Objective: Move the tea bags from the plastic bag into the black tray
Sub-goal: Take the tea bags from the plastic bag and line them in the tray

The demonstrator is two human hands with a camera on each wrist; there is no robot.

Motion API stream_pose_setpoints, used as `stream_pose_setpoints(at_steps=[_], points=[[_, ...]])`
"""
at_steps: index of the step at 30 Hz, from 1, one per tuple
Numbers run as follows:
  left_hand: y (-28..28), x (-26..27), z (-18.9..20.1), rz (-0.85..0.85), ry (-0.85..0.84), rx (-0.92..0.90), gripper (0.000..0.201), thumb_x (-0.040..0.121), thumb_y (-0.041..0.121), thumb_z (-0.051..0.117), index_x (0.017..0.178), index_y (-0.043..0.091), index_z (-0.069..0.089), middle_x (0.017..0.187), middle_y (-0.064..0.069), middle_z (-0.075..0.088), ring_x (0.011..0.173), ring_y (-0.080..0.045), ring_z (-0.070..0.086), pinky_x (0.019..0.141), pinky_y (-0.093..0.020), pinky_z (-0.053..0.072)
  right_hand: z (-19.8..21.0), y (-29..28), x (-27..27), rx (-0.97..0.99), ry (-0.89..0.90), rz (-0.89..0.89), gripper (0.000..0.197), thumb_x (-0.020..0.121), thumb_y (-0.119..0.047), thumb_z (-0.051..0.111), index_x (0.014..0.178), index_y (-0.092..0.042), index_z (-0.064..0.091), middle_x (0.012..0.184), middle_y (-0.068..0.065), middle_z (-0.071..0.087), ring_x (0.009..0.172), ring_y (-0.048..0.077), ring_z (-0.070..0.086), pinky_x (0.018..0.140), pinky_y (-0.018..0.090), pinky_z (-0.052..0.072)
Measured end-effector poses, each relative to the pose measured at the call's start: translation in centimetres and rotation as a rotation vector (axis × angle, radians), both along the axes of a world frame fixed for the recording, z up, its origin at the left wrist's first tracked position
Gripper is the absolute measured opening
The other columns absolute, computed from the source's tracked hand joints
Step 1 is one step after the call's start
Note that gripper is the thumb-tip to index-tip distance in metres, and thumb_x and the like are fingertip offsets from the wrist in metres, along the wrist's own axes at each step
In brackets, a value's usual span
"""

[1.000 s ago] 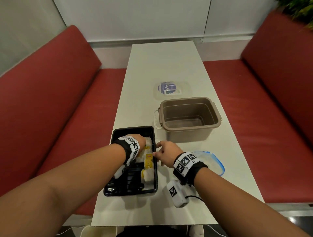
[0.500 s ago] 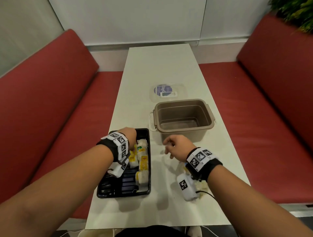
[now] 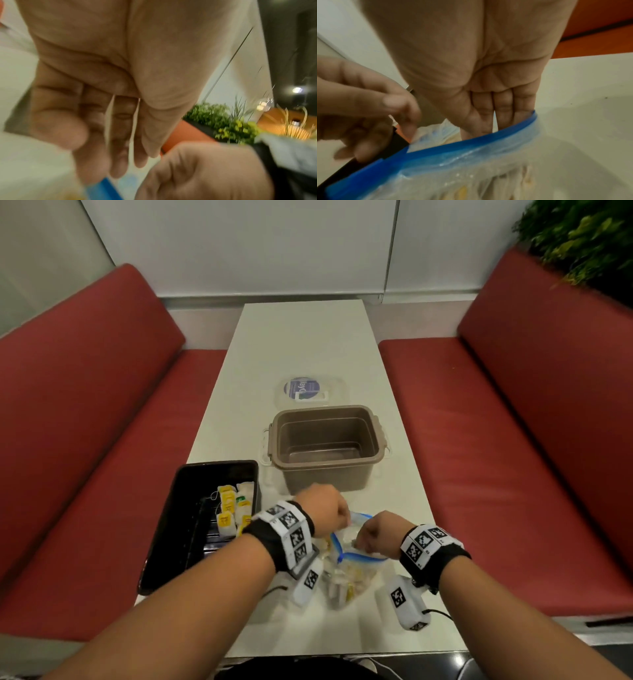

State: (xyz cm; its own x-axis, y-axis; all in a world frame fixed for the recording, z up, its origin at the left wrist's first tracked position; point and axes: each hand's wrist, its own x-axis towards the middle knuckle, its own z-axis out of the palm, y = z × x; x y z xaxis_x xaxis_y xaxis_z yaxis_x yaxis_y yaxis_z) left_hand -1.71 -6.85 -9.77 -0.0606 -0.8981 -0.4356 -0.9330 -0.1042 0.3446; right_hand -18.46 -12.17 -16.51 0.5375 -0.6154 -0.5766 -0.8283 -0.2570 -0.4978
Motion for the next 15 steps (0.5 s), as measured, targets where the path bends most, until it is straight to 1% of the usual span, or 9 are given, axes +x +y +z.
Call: stream_pose_setpoints(at_steps=[1, 3, 5, 7, 9, 10, 11, 13, 15], points=[[0.3, -1.3, -1.3, -0.008, -0.072, 0.059, 0.026, 0.089, 0.038, 0.063, 0.098, 0.019, 0.076, 0.099, -0.001, 0.074, 0.091, -0.021, 0.067, 0.081, -0.032, 0.054, 0.0, 0.3, -0.3, 0.025, 0.009, 0.007, 0.026, 0.085, -0.007, 0.064, 0.070, -0.027, 0.072, 0.050, -0.019, 0.061, 0.050, -0.008, 0.057, 0.056, 0.006, 0.043], [1.0, -3.1, -3.5, -0.010, -0.212, 0.112, 0.036, 0.085, 0.046, 0.063, 0.104, 0.016, 0.072, 0.105, -0.008, 0.070, 0.093, -0.027, 0.066, 0.078, -0.032, 0.052, 0.0, 0.9, -0.8, 0.082, 0.031, 0.033, 0.022, 0.086, -0.005, 0.059, 0.089, -0.017, 0.077, 0.057, -0.013, 0.065, 0.050, -0.003, 0.060, 0.064, 0.017, 0.055], [1.6, -3.9, -5.0, 0.020, -0.261, 0.111, 0.043, 0.083, 0.047, 0.065, 0.114, 0.018, 0.066, 0.120, -0.011, 0.058, 0.099, -0.031, 0.064, 0.084, -0.034, 0.051, 0.1, 1.4, -1.1, 0.107, 0.053, 0.059, 0.026, 0.087, -0.003, 0.059, 0.105, -0.013, 0.073, 0.072, -0.006, 0.070, 0.054, 0.005, 0.064, 0.072, 0.027, 0.060], [1.9, -4.0, -5.5, 0.090, -0.267, 0.101, 0.046, 0.081, 0.039, 0.069, 0.121, 0.020, 0.058, 0.126, -0.011, 0.043, 0.101, -0.035, 0.062, 0.089, -0.038, 0.052, -0.1, 1.7, -0.8, 0.099, 0.052, 0.044, 0.037, 0.082, -0.002, 0.065, 0.116, -0.017, 0.066, 0.094, -0.002, 0.074, 0.069, 0.012, 0.070, 0.074, 0.032, 0.061], [1.8, -3.7, -5.7, 0.143, -0.235, 0.077, 0.044, 0.079, 0.024, 0.073, 0.120, 0.021, 0.057, 0.125, -0.009, 0.038, 0.099, -0.035, 0.062, 0.090, -0.040, 0.053, -0.1, 2.1, -0.3, 0.089, 0.041, -0.010, 0.057, 0.073, -0.007, 0.074, 0.126, -0.020, 0.057, 0.105, 0.001, 0.073, 0.084, 0.020, 0.072, 0.074, 0.037, 0.062], [1.6, -3.5, -5.7, 0.149, -0.191, 0.060, 0.043, 0.078, 0.018, 0.074, 0.118, 0.022, 0.058, 0.123, -0.008, 0.040, 0.098, -0.034, 0.063, 0.090, -0.038, 0.052, -0.3, 2.2, 0.0, 0.079, 0.032, -0.029, 0.065, 0.068, -0.008, 0.077, 0.128, -0.020, 0.054, 0.107, 0.001, 0.072, 0.087, 0.021, 0.072, 0.074, 0.038, 0.062], [1.5, -3.3, -5.6, 0.146, -0.135, 0.034, 0.040, 0.078, 0.013, 0.074, 0.114, 0.023, 0.060, 0.120, -0.006, 0.044, 0.098, -0.031, 0.062, 0.089, -0.033, 0.051, -0.3, 2.3, 0.4, 0.058, 0.027, -0.024, 0.066, 0.066, -0.008, 0.079, 0.126, -0.019, 0.054, 0.106, 0.002, 0.071, 0.088, 0.021, 0.071, 0.075, 0.037, 0.062], [1.2, -2.9, -5.0, 0.131, -0.020, -0.058, 0.025, 0.081, 0.011, 0.068, 0.103, 0.023, 0.065, 0.112, -0.003, 0.057, 0.097, -0.025, 0.062, 0.082, -0.023, 0.046, 0.1, 2.5, 0.8, -0.046, 0.034, 0.044, 0.050, 0.068, -0.011, 0.078, 0.114, -0.015, 0.059, 0.105, 0.005, 0.071, 0.091, 0.022, 0.070, 0.077, 0.033, 0.059], [1.1, -2.6, -4.0, 0.184, 0.113, -0.153, 0.020, 0.082, 0.006, 0.062, 0.093, 0.024, 0.065, 0.101, 0.001, 0.064, 0.090, -0.019, 0.062, 0.075, -0.020, 0.045, 0.6, 2.7, 0.8, -0.169, 0.022, 0.096, 0.040, 0.075, -0.017, 0.074, 0.112, -0.012, 0.061, 0.109, 0.008, 0.069, 0.099, 0.026, 0.066, 0.082, 0.030, 0.054]])
